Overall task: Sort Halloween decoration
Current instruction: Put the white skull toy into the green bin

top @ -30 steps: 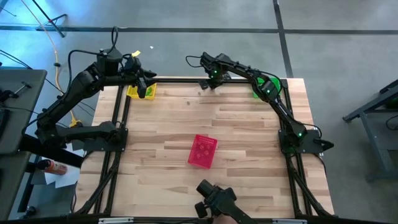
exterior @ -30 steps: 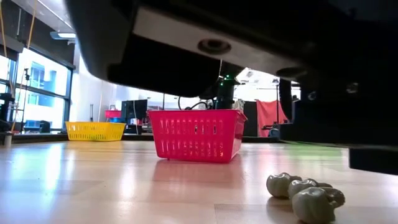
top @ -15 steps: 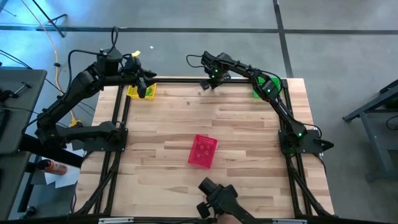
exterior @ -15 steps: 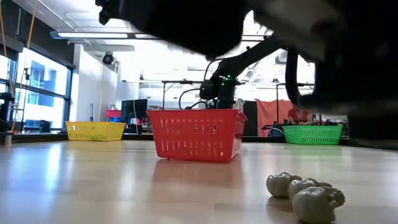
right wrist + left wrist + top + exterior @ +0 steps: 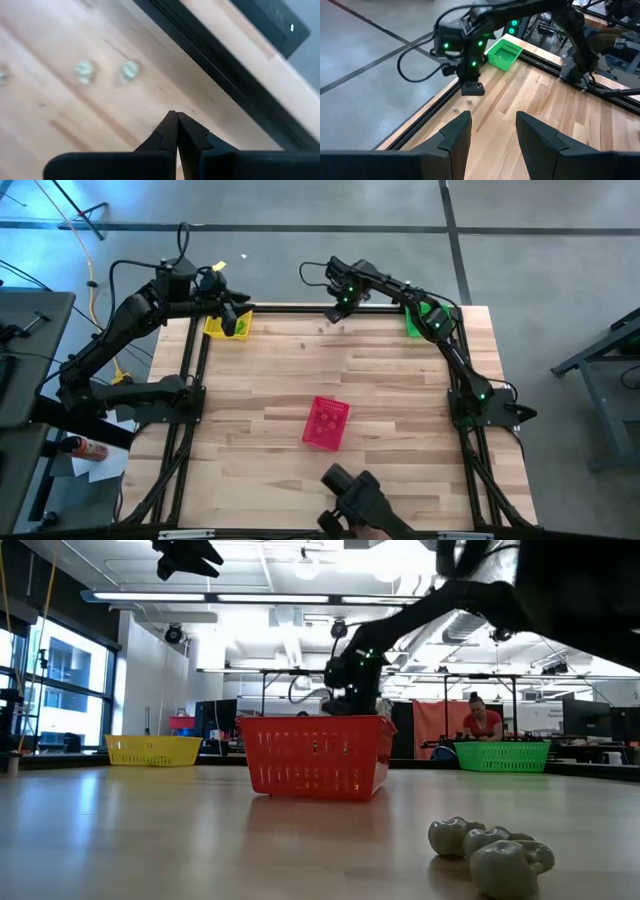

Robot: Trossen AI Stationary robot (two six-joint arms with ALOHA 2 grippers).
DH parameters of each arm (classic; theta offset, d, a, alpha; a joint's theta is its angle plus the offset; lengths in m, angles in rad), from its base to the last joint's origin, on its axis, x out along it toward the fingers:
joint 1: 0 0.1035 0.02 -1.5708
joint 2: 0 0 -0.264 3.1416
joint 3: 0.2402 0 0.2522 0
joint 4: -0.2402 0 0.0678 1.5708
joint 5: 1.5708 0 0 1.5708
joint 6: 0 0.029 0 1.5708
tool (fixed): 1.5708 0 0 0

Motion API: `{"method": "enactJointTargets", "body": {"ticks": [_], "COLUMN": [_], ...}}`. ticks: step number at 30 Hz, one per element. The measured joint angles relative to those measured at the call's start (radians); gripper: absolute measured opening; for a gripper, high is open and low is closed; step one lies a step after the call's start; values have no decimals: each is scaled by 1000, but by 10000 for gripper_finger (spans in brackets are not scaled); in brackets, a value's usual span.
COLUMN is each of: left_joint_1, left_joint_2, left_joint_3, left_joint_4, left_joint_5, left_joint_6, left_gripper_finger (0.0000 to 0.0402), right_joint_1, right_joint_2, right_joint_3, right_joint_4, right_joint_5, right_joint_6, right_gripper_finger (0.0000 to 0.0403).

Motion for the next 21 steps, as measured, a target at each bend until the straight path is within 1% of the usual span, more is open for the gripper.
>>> {"method": "enactJointTargets", "body": {"ticks": [3,6,8,10,14,16,18,21], "left_joint_1": [0,0,0,0,0,0,0,0], "left_joint_2": [0,0,0,0,0,0,0,0], "left_joint_3": [0,0,0,0,0,0,0,0], "left_joint_4": [0,0,0,0,0,0,0,-1], "left_joint_5": [0,0,0,0,0,0,0,0], "left_joint_6": [0,0,-3,-13,-19,-19,-19,-19], "left_gripper_finger": [147,147,147,147,147,147,147,147], "right_joint_1": [-1,-4,-5,1,23,33,45,56], "right_joint_2": [-34,-46,-42,-33,-9,3,16,37], "right_joint_3": [1,4,3,3,3,3,3,3], "right_joint_4": [9,-6,-46,-59,-64,-63,-63,-59], "right_joint_5": [-13,-45,-45,-42,-31,-29,-29,27], "right_joint_6": [-63,-200,-292,-366,-476,-525,-559,-603], "right_gripper_finger": [3,25,56,97,187,223,249,264]}}
